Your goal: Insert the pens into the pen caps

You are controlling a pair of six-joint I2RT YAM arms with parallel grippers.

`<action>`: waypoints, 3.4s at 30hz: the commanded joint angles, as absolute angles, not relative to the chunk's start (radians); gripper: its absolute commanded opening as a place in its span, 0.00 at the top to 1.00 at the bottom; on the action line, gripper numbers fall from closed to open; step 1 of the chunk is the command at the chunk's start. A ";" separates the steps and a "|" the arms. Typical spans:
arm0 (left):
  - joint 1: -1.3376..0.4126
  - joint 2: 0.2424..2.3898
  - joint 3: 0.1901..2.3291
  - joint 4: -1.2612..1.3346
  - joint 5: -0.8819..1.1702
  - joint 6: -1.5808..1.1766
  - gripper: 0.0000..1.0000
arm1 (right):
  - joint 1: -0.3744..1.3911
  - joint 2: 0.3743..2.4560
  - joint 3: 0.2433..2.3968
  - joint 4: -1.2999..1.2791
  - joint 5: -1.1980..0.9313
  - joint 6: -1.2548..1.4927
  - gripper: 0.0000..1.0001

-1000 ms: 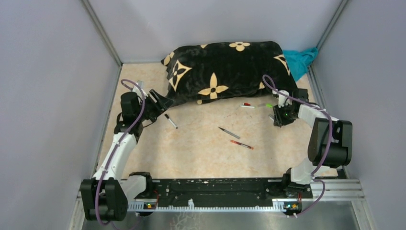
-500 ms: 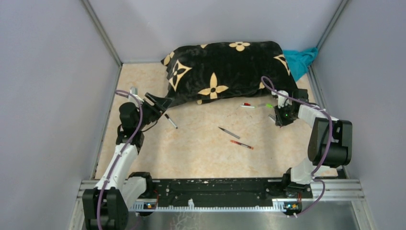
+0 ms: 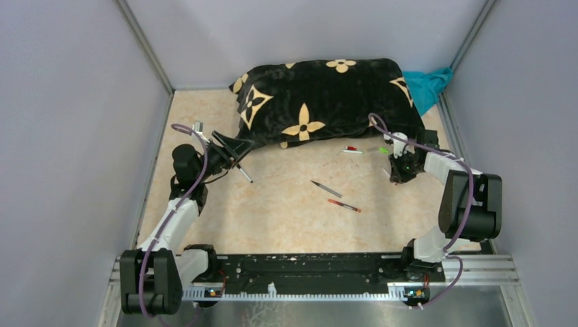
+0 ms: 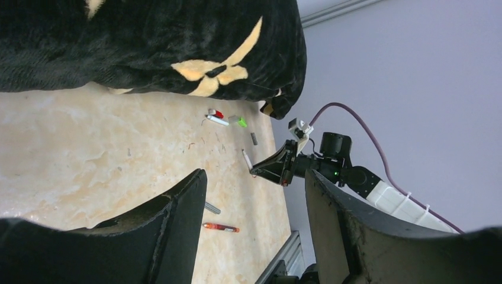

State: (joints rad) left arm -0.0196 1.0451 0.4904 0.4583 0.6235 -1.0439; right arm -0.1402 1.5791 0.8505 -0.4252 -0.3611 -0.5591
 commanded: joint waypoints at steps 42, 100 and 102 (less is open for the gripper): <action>-0.038 1.039 0.535 0.440 0.673 -1.033 0.31 | -0.439 2.151 1.711 -0.714 -0.414 -0.640 0.45; -0.038 0.944 0.626 0.262 0.643 -0.985 0.31 | -0.385 1.972 1.546 -0.911 -0.563 -0.711 1.00; -0.038 0.939 0.619 0.265 0.643 -0.980 0.31 | -0.350 1.906 1.453 -0.905 -0.625 -0.723 1.00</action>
